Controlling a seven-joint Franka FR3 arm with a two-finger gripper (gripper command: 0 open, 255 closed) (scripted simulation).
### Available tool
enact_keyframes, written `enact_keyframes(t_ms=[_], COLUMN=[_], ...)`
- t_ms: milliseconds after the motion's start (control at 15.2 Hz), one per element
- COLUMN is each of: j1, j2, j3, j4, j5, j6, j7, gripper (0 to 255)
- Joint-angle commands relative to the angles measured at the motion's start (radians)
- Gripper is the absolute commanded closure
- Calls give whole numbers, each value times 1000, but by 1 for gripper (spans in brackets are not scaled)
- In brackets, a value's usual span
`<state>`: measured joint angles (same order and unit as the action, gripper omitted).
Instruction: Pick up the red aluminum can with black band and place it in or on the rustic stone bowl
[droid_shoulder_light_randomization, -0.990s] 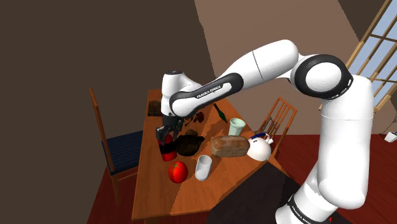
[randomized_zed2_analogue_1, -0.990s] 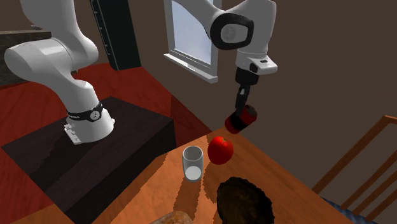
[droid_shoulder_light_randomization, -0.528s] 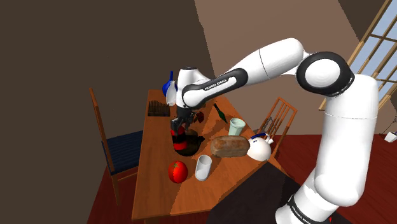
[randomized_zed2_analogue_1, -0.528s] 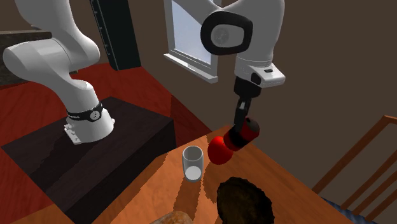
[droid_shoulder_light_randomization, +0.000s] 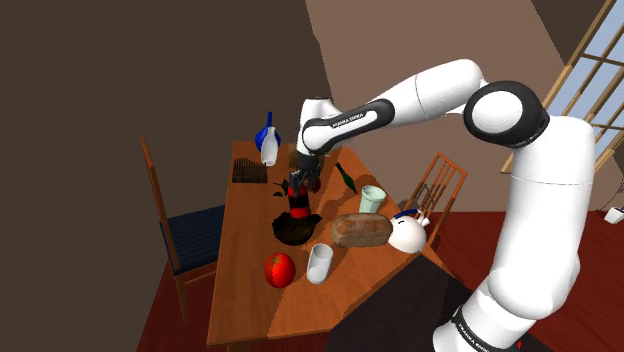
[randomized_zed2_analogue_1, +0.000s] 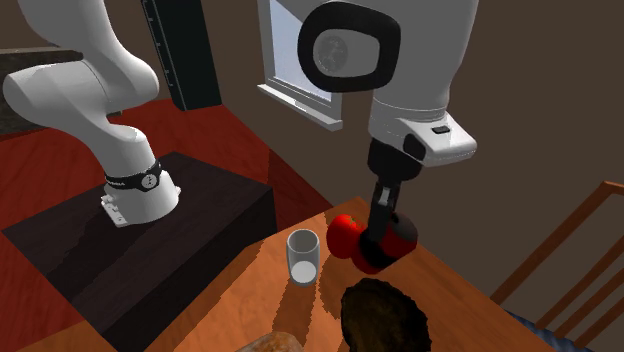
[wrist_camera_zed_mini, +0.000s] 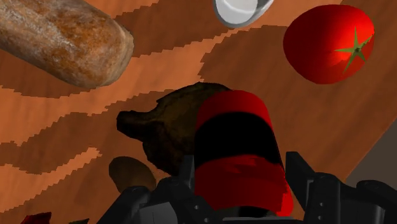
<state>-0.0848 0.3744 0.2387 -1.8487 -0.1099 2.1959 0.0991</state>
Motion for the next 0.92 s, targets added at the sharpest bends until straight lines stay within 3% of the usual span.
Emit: enact_keyframes(t_ms=[0,132,858], j1=[-30,-61,-53], j2=[5,20,101], j3=[-12,-26,-38], j4=[19,53,16], j5=[4,7,-16], j6=[-12,-30,87], j7=[-47,-96,-81], gripper=[255,255,255])
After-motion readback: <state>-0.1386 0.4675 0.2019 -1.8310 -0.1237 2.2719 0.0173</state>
